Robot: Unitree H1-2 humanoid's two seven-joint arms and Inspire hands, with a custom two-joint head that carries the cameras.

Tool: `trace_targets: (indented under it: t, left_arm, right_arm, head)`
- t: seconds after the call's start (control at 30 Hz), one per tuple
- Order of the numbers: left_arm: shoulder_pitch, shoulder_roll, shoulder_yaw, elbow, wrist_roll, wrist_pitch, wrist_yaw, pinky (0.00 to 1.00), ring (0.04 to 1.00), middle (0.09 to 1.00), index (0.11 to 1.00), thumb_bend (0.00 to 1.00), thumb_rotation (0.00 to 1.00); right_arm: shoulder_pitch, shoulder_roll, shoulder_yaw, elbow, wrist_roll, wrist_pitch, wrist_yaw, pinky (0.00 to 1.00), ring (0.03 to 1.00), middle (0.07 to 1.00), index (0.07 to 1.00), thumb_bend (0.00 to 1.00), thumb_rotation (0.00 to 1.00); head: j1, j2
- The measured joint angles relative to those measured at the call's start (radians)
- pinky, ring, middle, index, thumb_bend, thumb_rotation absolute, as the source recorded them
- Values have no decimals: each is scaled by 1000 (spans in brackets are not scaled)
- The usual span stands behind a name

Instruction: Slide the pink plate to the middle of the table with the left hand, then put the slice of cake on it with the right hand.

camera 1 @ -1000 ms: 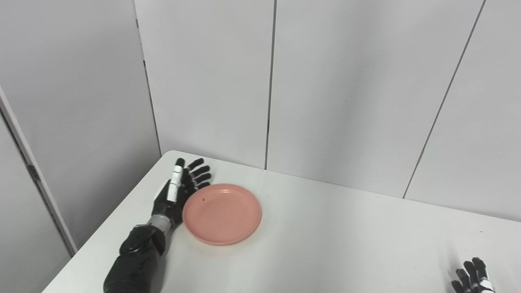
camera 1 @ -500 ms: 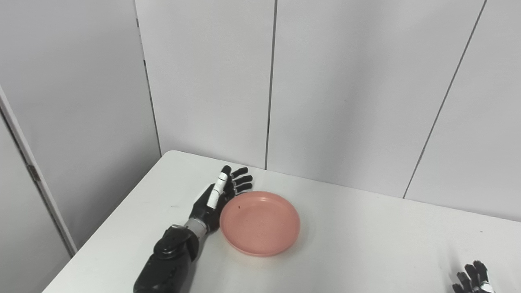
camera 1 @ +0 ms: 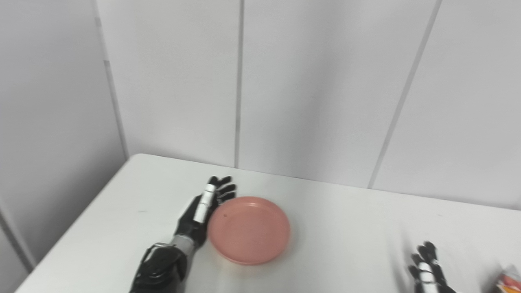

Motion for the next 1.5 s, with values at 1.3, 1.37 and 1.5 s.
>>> trace_targets:
  t: [1.3,1.37,1.5]
  left_arm:
    - [189,-224,-157,-245,44,-4,18,965,969,968,953,692,1000]
    - [191,-224,-160,-244,44,-12,18,961,968,967,953,686,1000]
    - [194,-223,-165,-236,58,-32,18,980,987,973,963,691,1000]
  right_arm:
    - [16,35,69,-97,-147,149,-51,995,958,949,957,588,707]
    - [13,27,65,-96,-148,149,-51,985,956,945,949,580,673]
    - [-39,-11,-7,-41,-139,107,-62,935,931,926,927,616,606]
  head:
    - [-241,161]
    - [-250,160]
    - [-264,153]
